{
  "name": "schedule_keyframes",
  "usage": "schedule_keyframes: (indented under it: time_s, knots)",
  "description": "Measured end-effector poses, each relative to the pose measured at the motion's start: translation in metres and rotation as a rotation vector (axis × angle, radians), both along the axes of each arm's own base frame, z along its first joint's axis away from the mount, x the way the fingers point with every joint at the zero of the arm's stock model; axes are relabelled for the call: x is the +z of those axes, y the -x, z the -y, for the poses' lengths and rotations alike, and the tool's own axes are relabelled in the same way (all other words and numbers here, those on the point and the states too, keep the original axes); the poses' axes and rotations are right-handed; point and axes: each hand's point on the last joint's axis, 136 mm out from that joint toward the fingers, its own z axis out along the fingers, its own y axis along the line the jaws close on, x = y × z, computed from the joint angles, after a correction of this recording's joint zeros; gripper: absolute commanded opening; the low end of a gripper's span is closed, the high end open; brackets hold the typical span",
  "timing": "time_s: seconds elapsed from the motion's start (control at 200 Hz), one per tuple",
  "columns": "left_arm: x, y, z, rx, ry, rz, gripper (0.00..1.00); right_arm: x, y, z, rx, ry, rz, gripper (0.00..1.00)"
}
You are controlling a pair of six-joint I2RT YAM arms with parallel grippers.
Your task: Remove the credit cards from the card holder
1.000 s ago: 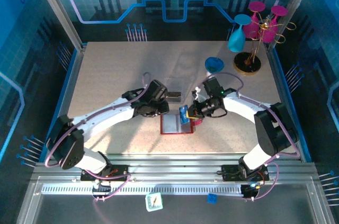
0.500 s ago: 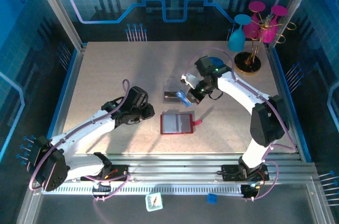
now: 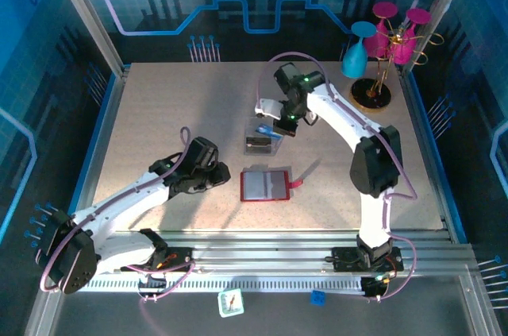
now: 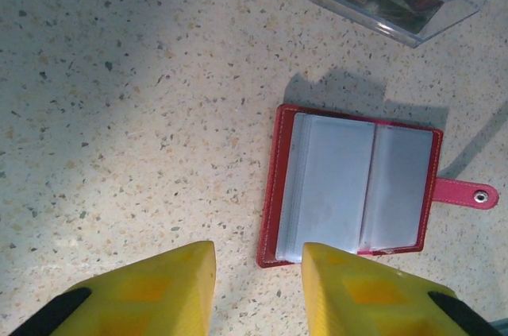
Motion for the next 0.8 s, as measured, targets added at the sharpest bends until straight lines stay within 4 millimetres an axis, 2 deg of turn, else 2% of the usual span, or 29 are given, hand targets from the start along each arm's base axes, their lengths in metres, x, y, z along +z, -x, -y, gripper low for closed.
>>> schedule_keyframes:
  time_s: [0.355,0.675,0.8]
  knots:
    - [-0.003,0.003,-0.001,0.015,0.013,-0.012,0.35,-0.010,-0.030,-0.013,0.069,0.049,-0.013,0.00]
    - [-0.002,0.004,0.000,0.014,0.017,-0.013,0.35,-0.024,-0.039,-0.028,0.112,0.061,-0.028,0.00]
    - [0.000,0.004,0.000,0.012,0.025,-0.007,0.35,-0.037,-0.039,-0.030,0.125,0.074,-0.053,0.00]
